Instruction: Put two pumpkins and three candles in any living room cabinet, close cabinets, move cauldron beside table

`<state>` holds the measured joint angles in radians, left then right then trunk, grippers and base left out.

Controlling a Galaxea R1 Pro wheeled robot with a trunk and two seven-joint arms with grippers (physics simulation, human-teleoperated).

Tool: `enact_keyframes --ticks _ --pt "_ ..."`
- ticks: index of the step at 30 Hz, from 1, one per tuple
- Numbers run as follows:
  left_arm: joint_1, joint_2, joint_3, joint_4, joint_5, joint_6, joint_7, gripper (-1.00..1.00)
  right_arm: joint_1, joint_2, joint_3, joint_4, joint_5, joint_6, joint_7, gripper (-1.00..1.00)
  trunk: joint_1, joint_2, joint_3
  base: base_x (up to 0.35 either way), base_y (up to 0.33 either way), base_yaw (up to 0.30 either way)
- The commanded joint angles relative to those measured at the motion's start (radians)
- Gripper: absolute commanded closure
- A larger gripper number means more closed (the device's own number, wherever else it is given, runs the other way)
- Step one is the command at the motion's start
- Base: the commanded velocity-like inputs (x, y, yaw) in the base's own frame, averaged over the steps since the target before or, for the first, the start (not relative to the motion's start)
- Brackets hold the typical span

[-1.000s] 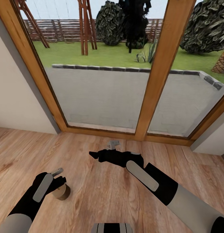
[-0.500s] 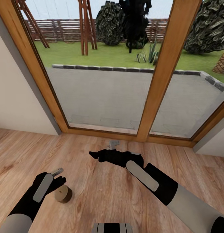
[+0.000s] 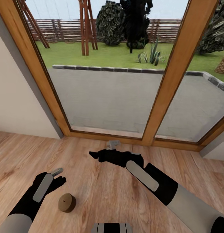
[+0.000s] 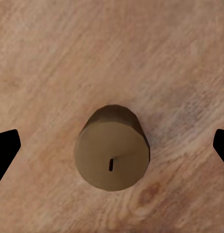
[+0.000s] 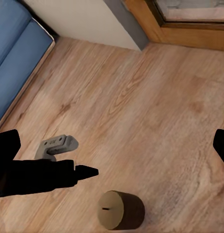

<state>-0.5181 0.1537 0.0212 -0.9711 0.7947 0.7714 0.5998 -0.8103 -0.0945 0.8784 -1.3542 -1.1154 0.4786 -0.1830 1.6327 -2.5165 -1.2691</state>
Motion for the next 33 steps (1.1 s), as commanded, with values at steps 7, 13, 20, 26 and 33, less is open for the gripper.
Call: enact_keyframes --ticks 7,13,20,26,33 --pt "0.0 -0.001 -0.001 -0.001 0.007 0.002 0.009 -1.0 -0.001 -0.001 0.002 -0.002 -0.009 0.0 -0.009 -1.0 0.0 0.0 -0.001 0.087 0.062 0.0" --pt "0.0 -0.002 0.0 -0.001 0.005 0.002 0.009 -1.0 -0.001 -0.001 0.002 -0.002 -0.009 0.0 -0.01 -1.0 0.0 0.0 -0.001 0.086 0.054 0.0" --pt "0.0 -0.002 0.0 -0.001 0.005 0.002 0.009 -1.0 -0.001 -0.001 0.002 -0.002 -0.009 0.0 -0.009 -1.0 0.0 0.0 -0.001 0.006 0.004 0.0" --pt "0.0 -0.001 0.001 -0.001 0.007 0.0 0.009 -1.0 -0.001 -0.002 0.002 -0.003 -0.009 0.0 -0.007 -1.0 0.002 -0.002 -0.02 0.0 0.0 0.0" --pt "0.0 -0.002 0.0 -0.001 0.006 -0.001 0.009 -1.0 -0.001 -0.001 0.001 -0.011 -0.009 0.0 -0.003 -1.0 0.005 -0.003 -0.047 0.0 0.0 0.0"
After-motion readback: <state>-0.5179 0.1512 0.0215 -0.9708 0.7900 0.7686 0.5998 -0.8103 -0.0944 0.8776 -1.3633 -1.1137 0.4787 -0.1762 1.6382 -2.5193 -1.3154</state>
